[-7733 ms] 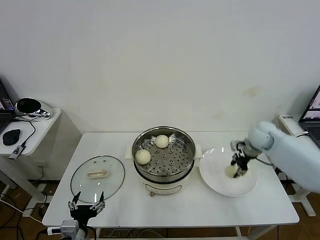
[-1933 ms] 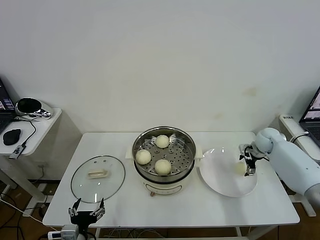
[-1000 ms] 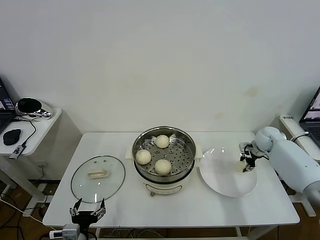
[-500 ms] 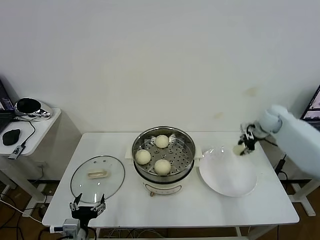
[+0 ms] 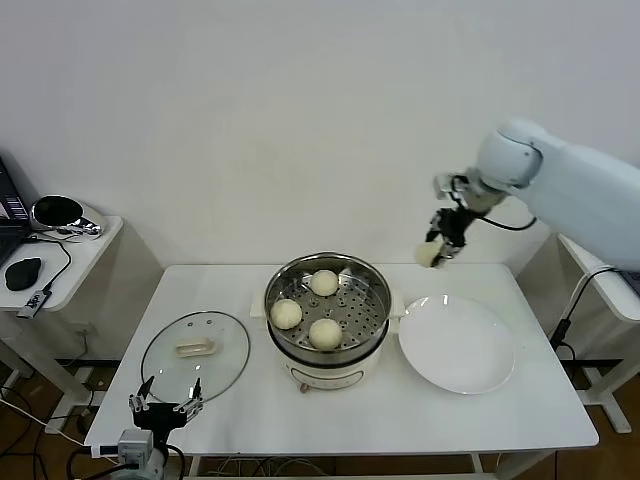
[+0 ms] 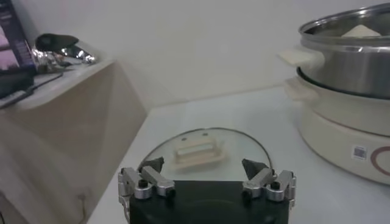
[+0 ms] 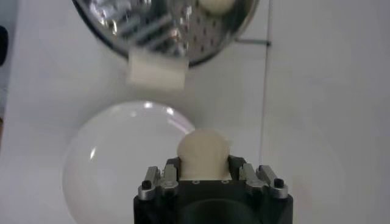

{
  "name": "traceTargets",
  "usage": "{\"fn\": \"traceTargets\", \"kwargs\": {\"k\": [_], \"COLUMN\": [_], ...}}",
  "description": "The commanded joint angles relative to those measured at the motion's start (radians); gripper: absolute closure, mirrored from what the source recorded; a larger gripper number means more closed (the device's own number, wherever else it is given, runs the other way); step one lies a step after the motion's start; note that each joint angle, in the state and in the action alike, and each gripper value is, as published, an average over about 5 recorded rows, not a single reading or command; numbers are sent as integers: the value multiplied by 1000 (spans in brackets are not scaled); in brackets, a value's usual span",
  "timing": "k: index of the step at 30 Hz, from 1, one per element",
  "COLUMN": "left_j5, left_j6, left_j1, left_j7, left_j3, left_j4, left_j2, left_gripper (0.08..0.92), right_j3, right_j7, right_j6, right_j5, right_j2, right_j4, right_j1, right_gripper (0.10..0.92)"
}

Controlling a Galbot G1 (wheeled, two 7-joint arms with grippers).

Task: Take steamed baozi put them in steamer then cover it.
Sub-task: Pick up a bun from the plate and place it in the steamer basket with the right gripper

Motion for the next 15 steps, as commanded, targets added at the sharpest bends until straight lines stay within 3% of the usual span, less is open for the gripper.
{"fn": "traceTargets", "kwargs": {"k": [1,15], "left_j5": [5,-19], "left_j6": [0,1], "left_j1": [-3,-4], "left_j7": [1,12], "left_j3": [-1,-4], "left_j4": [-11,-13], "left_j2": [2,-3], "left_gripper": [177,177], "right_j3": [-140,-34], "right_j7": [-2,24], "right_j6": [-77,-71], "right_j5": [136,-23], "right_j2": [194,308], "right_j4": [1,-147], "right_j1": [87,-156], "right_gripper": [524,525]}}
